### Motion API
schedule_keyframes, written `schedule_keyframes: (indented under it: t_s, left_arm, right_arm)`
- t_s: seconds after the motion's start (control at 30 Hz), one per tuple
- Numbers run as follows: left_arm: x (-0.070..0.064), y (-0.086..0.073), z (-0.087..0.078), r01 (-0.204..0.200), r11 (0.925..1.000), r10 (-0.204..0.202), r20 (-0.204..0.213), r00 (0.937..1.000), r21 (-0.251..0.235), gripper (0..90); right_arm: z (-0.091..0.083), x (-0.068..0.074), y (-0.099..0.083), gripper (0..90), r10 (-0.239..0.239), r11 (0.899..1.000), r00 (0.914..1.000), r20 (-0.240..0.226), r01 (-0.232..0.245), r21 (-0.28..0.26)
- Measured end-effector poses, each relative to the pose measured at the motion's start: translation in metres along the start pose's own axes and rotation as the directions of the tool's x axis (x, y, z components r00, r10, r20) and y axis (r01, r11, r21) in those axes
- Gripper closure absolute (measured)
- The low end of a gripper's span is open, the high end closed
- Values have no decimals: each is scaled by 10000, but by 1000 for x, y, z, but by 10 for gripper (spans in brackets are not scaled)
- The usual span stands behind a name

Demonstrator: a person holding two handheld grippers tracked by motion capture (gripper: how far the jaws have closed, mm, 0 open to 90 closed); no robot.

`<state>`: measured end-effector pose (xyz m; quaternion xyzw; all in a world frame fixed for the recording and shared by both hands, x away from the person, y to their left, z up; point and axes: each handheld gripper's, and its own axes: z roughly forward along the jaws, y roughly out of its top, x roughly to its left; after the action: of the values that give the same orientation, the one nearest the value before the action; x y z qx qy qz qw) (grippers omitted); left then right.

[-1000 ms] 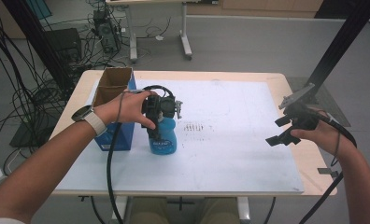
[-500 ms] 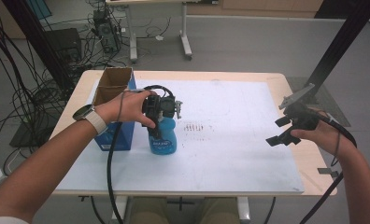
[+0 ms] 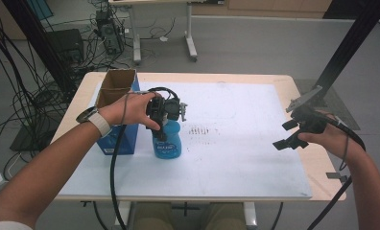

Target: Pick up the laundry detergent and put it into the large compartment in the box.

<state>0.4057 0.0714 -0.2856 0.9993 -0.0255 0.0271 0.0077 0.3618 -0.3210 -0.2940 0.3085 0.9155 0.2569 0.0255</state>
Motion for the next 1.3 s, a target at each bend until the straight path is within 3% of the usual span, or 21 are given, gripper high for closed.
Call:
schedule_keyframes:
  t_s: [1.3]
  left_arm:
    - [0, 0, 0, 30, 10000, -30, -9, 10000, 9, 377]
  right_arm:
    - [-2, 3, 0, 70, -74, 10000, 10000, 18, 74, -39]
